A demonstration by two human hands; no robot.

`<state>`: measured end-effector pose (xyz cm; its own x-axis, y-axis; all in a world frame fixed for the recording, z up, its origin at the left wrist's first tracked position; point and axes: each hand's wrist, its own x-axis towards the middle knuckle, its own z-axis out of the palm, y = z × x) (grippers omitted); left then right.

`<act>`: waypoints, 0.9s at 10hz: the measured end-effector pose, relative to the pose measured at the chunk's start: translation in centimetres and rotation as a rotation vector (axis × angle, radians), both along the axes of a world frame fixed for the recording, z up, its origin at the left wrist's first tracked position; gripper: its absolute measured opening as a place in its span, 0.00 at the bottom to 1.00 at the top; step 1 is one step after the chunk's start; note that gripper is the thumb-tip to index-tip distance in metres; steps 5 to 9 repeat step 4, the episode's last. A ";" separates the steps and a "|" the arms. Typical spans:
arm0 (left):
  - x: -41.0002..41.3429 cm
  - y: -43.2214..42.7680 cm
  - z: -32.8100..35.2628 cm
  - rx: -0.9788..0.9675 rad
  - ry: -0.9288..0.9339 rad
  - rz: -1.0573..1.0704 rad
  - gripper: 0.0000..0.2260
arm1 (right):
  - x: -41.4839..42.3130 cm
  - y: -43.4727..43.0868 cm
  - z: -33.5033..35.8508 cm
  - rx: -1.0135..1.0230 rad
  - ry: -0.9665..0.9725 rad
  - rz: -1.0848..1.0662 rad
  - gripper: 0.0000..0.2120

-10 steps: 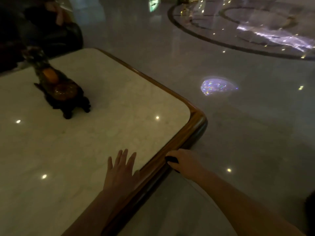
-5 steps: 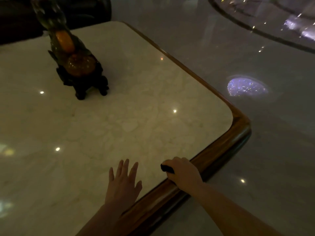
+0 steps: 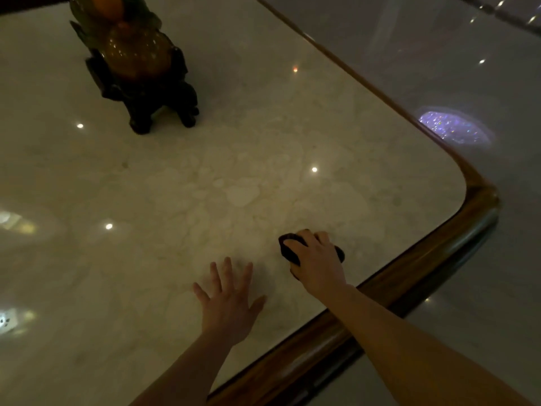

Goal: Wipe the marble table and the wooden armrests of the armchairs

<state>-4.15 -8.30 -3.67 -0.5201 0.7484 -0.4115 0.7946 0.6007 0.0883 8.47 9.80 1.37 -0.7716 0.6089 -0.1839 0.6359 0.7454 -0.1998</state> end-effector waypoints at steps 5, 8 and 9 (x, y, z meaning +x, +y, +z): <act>-0.4 0.2 -0.1 -0.063 -0.042 -0.060 0.37 | 0.6 0.0 -0.3 -0.122 -0.021 -0.047 0.28; -0.4 0.2 -0.1 -0.063 -0.042 -0.060 0.37 | 0.6 0.0 -0.3 -0.122 -0.021 -0.047 0.28; -0.4 0.2 -0.1 -0.063 -0.042 -0.060 0.37 | 0.6 0.0 -0.3 -0.122 -0.021 -0.047 0.28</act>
